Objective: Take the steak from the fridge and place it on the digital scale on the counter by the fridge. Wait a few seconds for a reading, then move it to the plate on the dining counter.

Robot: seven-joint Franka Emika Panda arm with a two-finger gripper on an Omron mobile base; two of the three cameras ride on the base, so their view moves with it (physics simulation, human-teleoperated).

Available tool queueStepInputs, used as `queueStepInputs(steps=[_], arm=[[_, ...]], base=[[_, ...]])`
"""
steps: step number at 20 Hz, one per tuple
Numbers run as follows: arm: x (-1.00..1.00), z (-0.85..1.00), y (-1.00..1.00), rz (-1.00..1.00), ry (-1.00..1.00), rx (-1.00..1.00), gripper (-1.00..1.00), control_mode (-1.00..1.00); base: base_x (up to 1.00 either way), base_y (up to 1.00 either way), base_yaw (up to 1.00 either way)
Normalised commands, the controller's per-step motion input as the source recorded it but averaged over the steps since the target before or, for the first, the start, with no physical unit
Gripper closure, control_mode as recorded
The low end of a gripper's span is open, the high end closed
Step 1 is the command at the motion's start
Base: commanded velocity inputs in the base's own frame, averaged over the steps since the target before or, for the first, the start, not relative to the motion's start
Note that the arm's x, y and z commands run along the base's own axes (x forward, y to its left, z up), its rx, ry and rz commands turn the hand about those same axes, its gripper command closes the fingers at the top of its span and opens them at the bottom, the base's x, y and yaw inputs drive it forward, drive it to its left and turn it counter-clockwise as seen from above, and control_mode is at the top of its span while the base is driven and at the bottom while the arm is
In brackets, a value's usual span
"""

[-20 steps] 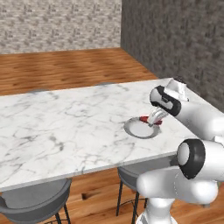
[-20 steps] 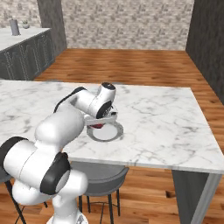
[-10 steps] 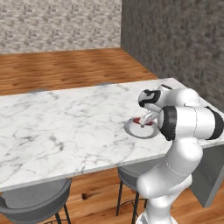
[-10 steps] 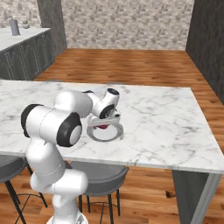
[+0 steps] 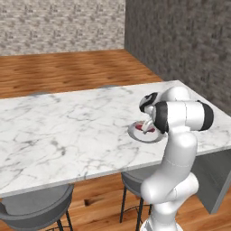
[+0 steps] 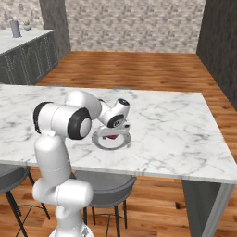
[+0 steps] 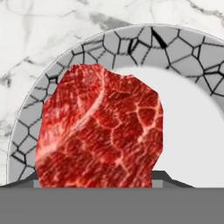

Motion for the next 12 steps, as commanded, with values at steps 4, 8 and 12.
queueStepInputs(steps=[4,8,12], arm=[[0.01,-0.2,-0.03,0.0,0.0,0.0,1.0,-1.0],[0.0,-0.18,0.0,0.0,0.0,0.0,-1.0,-1.0],[0.02,-0.1,0.0,0.0,0.0,0.0,-1.0,-1.0]], base=[[0.0,0.0,0.0],[0.0,0.0,0.0],[0.0,0.0,0.0]])
